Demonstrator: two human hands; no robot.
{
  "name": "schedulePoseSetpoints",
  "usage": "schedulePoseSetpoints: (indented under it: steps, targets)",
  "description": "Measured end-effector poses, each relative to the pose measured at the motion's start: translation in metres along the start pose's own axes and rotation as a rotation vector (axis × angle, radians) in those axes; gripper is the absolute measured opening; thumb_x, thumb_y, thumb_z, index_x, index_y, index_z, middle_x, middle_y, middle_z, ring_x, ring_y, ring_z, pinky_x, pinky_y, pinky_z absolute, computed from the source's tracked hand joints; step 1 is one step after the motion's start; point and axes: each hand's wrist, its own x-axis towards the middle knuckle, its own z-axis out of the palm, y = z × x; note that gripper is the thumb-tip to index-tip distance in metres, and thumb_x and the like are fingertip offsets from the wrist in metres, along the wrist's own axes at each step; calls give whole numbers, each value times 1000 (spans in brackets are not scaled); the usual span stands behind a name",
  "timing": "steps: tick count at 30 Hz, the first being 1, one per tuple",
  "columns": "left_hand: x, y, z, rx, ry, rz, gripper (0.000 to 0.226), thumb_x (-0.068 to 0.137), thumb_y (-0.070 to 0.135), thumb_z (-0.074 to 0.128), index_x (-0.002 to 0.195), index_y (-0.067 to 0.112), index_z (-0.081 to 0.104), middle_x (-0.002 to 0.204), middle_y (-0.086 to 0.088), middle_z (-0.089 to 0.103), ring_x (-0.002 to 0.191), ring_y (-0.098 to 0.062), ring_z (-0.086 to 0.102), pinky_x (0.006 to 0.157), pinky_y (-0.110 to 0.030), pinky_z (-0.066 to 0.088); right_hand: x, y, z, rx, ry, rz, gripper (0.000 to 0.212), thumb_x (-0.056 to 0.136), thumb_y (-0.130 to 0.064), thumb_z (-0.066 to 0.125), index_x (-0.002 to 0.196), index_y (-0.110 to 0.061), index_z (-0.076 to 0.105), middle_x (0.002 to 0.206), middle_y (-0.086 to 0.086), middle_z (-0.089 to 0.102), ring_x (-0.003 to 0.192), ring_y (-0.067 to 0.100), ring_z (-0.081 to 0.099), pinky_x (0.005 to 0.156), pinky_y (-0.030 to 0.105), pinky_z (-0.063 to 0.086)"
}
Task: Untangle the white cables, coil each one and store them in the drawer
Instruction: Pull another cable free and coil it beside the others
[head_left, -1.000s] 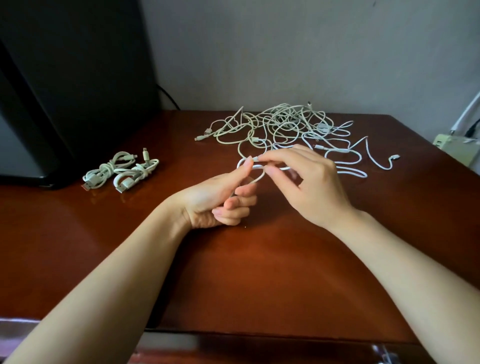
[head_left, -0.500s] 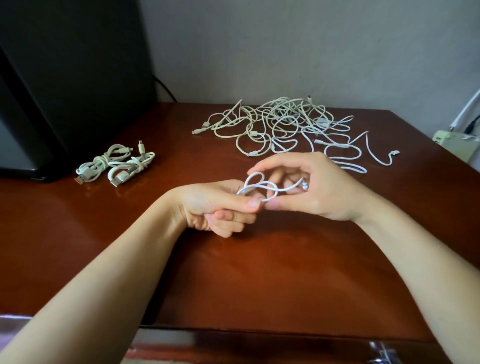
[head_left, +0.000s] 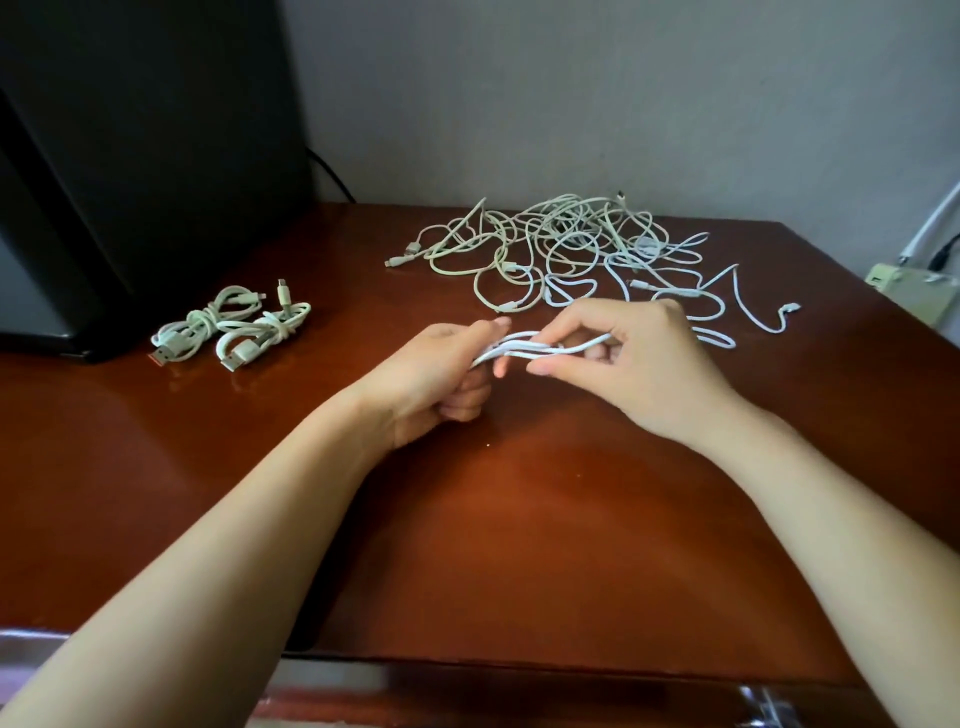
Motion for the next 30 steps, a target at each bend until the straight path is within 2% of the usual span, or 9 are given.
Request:
schedulePoseSetpoints:
  steps: [3, 7, 10, 15, 17, 20, 23, 27, 30]
  targets:
    - [0, -1, 0, 116, 127, 29, 46, 101, 21, 39, 57, 10, 43, 42, 2, 22, 35, -10, 16, 38, -16, 14, -2, 0, 1, -110, 27, -93, 15, 75, -22, 80, 87, -18, 73, 61, 0, 59, 54, 13, 47, 52, 15, 39]
    - [2, -3, -2, 321, 245, 41, 49, 100, 23, 42, 53, 10, 46, 37, 3, 27, 32, -9, 20, 34, -15, 18, 0, 2, -3, -276, 151, -264, 11, 79, -21, 75, 81, -10, 74, 62, -1, 57, 56, -2, 42, 59, 3, 31]
    - [2, -2, -4, 434, 283, 65, 51, 99, 26, 45, 51, 11, 51, 36, 3, 29, 31, -10, 23, 34, -16, 21, 1, 2, -5, -365, 278, -429, 12, 81, -14, 76, 74, -5, 73, 64, 3, 61, 61, 5, 38, 65, 4, 31]
    - [1, -2, -6, 533, 189, 67, 53, 99, 28, 45, 48, 14, 54, 36, 4, 32, 33, -10, 25, 37, -18, 23, 1, -5, -3, -444, 448, -653, 13, 84, -5, 74, 74, 2, 72, 63, 10, 63, 59, 22, 53, 67, 21, 41]
    - [-1, -1, -3, 512, 89, 82, 53, 100, 27, 44, 50, 13, 52, 36, 4, 31, 33, -10, 23, 36, -18, 22, 2, -3, -2, -443, 487, -621, 13, 84, -6, 74, 74, 2, 72, 64, 10, 63, 61, 19, 52, 68, 17, 40]
    - [-5, 1, 4, 362, -38, 139, 54, 102, 28, 38, 52, 11, 49, 38, 1, 26, 36, -11, 19, 37, -18, 18, 4, 5, -2, -413, 529, -441, 14, 84, -11, 73, 74, 0, 72, 65, 9, 62, 63, 5, 39, 68, 4, 31]
    - [-5, 1, 9, 174, -88, 203, 57, 103, 30, 34, 50, 15, 49, 43, 0, 23, 39, -12, 16, 41, -21, 13, 6, 14, 1, -356, 492, -277, 15, 83, -15, 73, 74, -2, 72, 63, 1, 58, 61, 2, 37, 62, 1, 30]
    - [-1, -1, 7, 13, 50, 267, 58, 103, 31, 34, 49, 16, 48, 41, 1, 23, 38, -11, 17, 41, -19, 13, 2, 16, 14, -267, 292, -104, 33, 88, -35, 59, 75, -7, 70, 55, -1, 55, 59, 12, 42, 54, 12, 30]
    - [1, 0, 2, -56, 210, 269, 55, 104, 29, 34, 52, 14, 46, 39, 2, 25, 36, -11, 19, 40, -20, 14, -1, 11, 21, -198, 175, -30, 27, 90, -33, 55, 82, -12, 71, 55, -6, 56, 56, 12, 46, 56, 21, 37]
